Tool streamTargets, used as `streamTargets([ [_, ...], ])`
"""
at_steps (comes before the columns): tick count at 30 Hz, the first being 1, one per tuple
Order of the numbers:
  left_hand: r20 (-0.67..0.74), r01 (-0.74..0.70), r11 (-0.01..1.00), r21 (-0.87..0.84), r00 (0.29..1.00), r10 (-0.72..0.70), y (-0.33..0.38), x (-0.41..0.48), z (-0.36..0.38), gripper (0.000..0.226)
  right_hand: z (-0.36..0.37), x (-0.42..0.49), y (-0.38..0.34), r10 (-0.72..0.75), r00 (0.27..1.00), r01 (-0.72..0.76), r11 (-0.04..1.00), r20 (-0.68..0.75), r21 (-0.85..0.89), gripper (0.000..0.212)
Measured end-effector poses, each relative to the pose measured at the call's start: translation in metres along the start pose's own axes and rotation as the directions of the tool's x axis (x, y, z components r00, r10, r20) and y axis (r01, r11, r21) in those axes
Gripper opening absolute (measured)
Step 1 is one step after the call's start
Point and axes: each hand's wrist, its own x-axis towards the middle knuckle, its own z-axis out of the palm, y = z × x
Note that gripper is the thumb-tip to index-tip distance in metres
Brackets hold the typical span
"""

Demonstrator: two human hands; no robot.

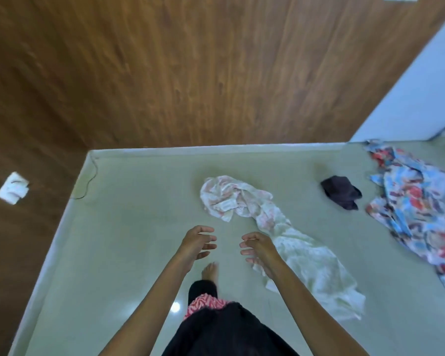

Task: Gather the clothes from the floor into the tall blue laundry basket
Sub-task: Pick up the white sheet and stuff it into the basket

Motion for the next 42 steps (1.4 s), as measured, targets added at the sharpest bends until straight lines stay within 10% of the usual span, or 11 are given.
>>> streamTargets([
  [13, 0.168, 0.135, 0.972, 0.194, 0.971, -0.169, 0.102, 0.176, 0.113, 0.026, -0.126, 0.125, -0.023, 0.236, 0.936, -0.282, 0.947, -0.261, -0.156, 0.006],
  [19, 0.194, 0.222, 0.904, 0.365, 0.932, -0.307, 0.09, 0.247, 0.172, 0.029, -0.169, 0.198, 0.01, 0.343, 0.878, -0.442, 0.849, -0.334, -0.288, 0.047],
  [36, 0.121, 0.387, 0.711, 0.588, 0.827, -0.549, -0.207, 0.601, 0.277, 0.03, -0.207, 0.569, 0.357, 0.489, 0.688, -0.674, 0.704, -0.536, -0.223, 0.104],
  [42, 0.097, 0.405, 0.669, 0.623, 0.809, -0.579, -0.239, 0.608, 0.267, 0.035, -0.202, 0.572, 0.357, 0.561, 0.643, -0.636, 0.77, -0.521, 0.045, 0.06],
])
